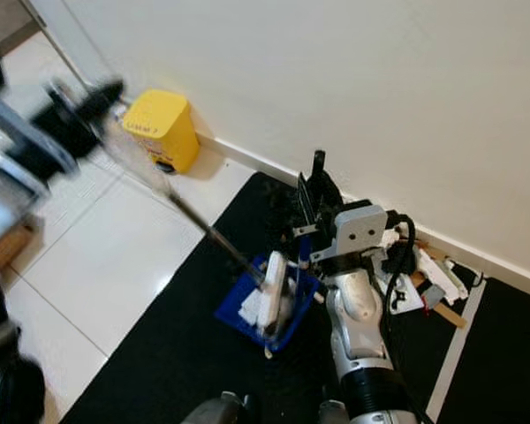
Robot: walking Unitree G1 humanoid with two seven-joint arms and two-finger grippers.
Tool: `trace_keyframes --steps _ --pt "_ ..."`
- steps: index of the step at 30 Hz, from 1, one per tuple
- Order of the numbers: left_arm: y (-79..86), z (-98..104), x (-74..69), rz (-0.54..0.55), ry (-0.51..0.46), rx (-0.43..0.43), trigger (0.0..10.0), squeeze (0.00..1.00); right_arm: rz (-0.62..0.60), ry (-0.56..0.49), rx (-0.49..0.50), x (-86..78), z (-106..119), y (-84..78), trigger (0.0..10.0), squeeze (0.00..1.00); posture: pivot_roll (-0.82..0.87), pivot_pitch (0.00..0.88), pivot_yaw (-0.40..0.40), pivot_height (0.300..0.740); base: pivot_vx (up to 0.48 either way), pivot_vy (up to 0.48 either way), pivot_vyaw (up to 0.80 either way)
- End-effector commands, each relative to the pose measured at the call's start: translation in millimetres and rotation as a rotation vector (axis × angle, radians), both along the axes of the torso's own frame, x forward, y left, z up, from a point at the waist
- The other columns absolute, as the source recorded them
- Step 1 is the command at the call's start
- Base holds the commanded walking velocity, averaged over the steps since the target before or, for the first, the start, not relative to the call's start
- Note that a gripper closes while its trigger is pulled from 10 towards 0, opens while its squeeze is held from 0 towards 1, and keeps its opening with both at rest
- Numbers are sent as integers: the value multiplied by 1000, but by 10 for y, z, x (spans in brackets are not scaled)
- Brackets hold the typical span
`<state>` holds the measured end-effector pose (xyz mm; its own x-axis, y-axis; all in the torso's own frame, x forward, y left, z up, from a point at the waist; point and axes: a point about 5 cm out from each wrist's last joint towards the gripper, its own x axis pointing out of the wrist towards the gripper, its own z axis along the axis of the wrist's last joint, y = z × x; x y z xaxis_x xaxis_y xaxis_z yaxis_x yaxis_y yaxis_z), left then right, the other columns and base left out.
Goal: Sweep floor
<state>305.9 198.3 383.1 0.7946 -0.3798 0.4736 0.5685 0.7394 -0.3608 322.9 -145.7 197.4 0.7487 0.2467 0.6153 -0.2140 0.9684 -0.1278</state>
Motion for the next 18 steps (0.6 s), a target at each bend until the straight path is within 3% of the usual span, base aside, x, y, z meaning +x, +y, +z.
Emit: trace_keyframes --steps 1,4,6,7,8,9,10,11,12,14,16,18 --pt "180 177 -38 57 -19 -10 10000 0 14 12 2 7 -29 49 10000 0 160 239 180 740 0 0 0" --pt "239 313 -73 92 -32 47 10000 0 17 41 -16 38 -96 73 10000 0 164 224 175 740 0 0 0" --pt "350 402 -92 213 -16 126 10000 0 20 68 -21 73 -140 99 10000 0 173 200 164 740 0 0 0" --pt "350 402 -92 213 -16 126 10000 0 20 68 -21 73 -140 99 10000 0 173 200 164 740 0 0 0" --pt "526 389 -58 388 50 190 10000 0 17 95 -22 113 -163 122 10000 0 173 186 156 740 0 0 0" --pt "526 389 -58 388 50 190 10000 0 17 95 -22 113 -163 122 10000 0 173 186 156 740 0 0 0" --pt "715 313 -16 538 115 236 10000 0 20 135 -26 152 -194 145 10000 0 172 171 144 740 0 0 0" --pt "830 247 2 608 155 251 10000 0 18 157 -36 171 -219 156 10000 0 170 165 139 740 0 0 0" --pt "830 247 2 608 155 251 10000 0 18 157 -36 171 -219 156 10000 0 170 165 139 740 0 0 0" --pt "1014 100 12 706 228 261 10000 0 24 191 -35 191 -261 158 10000 0 170 155 127 740 0 0 0" --pt "1107 -144 12 726 316 280 10000 0 19 218 -47 210 -303 155 10000 0 166 143 115 740 0 0 0" --pt "1080 -456 23 686 412 318 10000 0 54 249 -52 228 -328 177 10000 0 164 137 103 740 0 0 0"
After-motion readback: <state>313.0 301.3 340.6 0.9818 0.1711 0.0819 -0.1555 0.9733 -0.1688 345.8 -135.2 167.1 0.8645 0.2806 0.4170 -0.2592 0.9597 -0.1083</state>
